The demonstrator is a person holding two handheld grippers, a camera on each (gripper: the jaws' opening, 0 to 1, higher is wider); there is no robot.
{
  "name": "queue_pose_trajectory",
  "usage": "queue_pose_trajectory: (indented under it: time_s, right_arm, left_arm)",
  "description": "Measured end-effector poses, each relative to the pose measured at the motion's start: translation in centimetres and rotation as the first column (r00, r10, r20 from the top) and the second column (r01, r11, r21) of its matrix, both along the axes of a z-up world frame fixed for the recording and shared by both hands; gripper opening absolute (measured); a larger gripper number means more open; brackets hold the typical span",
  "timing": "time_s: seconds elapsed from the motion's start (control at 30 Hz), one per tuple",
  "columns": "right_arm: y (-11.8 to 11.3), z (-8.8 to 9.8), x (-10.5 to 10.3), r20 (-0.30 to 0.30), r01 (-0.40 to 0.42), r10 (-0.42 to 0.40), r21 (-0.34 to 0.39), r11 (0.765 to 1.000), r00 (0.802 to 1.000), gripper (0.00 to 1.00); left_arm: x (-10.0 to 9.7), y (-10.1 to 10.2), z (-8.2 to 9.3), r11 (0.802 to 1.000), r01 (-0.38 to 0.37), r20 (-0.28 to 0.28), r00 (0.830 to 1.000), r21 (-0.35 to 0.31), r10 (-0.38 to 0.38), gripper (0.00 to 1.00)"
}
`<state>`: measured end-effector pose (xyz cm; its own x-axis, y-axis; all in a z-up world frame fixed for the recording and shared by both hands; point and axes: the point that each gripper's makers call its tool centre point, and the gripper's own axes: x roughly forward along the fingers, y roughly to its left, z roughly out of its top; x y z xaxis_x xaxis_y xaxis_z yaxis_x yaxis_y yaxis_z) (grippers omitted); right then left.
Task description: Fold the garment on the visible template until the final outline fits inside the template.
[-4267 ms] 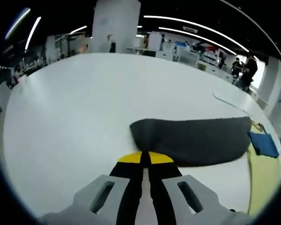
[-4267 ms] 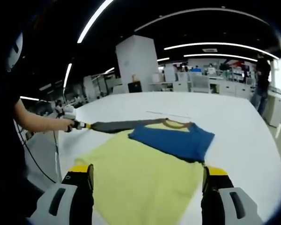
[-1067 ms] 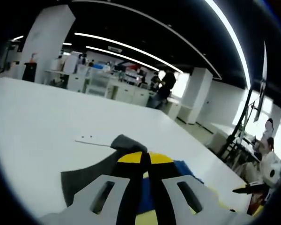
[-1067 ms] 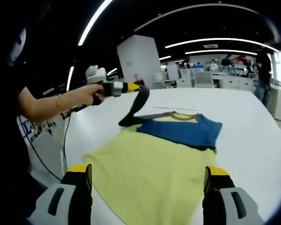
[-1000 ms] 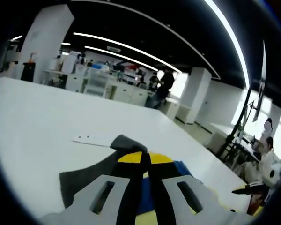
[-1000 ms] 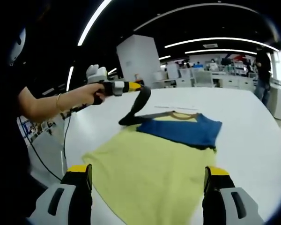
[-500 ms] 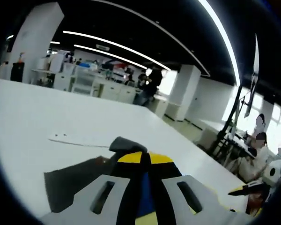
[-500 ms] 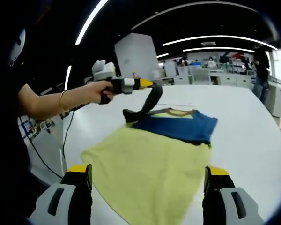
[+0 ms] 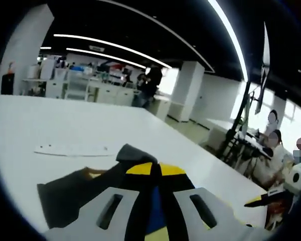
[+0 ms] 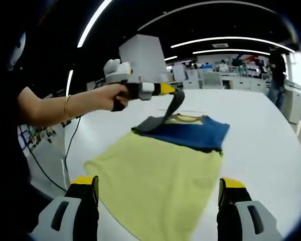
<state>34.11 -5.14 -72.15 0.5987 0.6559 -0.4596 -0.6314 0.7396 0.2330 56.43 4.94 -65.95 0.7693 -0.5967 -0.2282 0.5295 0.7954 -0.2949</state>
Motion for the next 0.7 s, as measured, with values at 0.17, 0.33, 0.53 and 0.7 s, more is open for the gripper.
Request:
queue_pose_trajectory:
  time_s: [0.17,0.33,0.53,0.7]
  right_arm:
    - [-0.2,-0.1,0.0,-0.003,0.008,-0.008,0.001,1.0,1.0,0.99]
    - [-0.2,-0.3,0.0,-0.004,0.012,-0.012,-0.001,1.0,1.0,0.99]
    - [-0.5,-0.5,0.0,-0.005,0.024,-0.024,0.001,1.0,1.0,0.99]
    - [-0.8,-0.8,-0.1,-0.012,0.031,-0.031,-0.002,1.0,0.999,0.99]
  left_arm:
    - [0.0,-1.1,0.5,1.0,0.011,0.008,1.0,-0.025,-0.011,0.0]
    - [-0.2,-2.7,0.3,0.999,0.044,0.015,0.999,-0.014,-0.044,0.0]
    - [-0.9,-4.4,-0.9,0.997,0.082,-0.001,0.997,0.002,-0.082,0.0]
    - [-1.6,-5.8,-2.1,0.992,0.123,-0.014,0.992,0.026,-0.122,0.0]
